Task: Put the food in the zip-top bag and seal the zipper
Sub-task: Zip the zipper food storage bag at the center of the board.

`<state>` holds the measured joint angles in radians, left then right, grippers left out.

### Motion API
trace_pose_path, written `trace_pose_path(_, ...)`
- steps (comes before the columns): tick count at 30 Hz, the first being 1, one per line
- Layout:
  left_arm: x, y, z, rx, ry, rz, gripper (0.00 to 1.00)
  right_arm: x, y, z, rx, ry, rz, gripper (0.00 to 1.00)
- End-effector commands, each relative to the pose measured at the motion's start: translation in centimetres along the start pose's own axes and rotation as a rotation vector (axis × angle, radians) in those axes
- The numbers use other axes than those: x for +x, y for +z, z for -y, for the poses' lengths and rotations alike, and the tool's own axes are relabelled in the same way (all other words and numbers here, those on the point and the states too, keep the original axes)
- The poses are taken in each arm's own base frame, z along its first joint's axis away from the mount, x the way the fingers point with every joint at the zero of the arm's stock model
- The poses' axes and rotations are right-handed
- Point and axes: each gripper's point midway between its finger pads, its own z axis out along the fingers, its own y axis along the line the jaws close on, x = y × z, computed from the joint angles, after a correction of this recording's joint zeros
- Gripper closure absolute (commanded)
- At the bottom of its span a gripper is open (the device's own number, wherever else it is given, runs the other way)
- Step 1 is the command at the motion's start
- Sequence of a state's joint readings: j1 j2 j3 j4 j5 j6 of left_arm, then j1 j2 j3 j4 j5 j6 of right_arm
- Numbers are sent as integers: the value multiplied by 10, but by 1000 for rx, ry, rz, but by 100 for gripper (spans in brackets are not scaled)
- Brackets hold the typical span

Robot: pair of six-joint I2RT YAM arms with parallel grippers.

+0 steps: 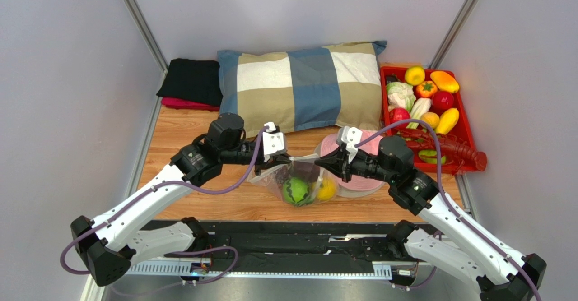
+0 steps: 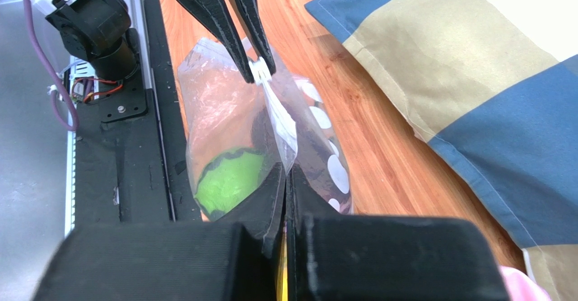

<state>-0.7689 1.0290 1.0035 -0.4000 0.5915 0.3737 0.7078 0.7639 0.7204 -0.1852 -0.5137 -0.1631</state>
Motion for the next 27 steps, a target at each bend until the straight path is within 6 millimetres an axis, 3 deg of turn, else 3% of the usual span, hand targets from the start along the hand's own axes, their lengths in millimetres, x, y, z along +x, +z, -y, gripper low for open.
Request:
trace_pose_path(1, 27, -17, -7, -56, -7, -83, 99, -13, -11, 18, 92, -45, 39, 100)
trace_pose_path(11, 57, -59, -4, -132, -8, -165, 99, 0, -25, 52, 250, -15, 7, 100)
trace_pose_path(27, 89, -115, -7, -283, -27, -293, 100, 20, -33, 71, 355, -36, -43, 100)
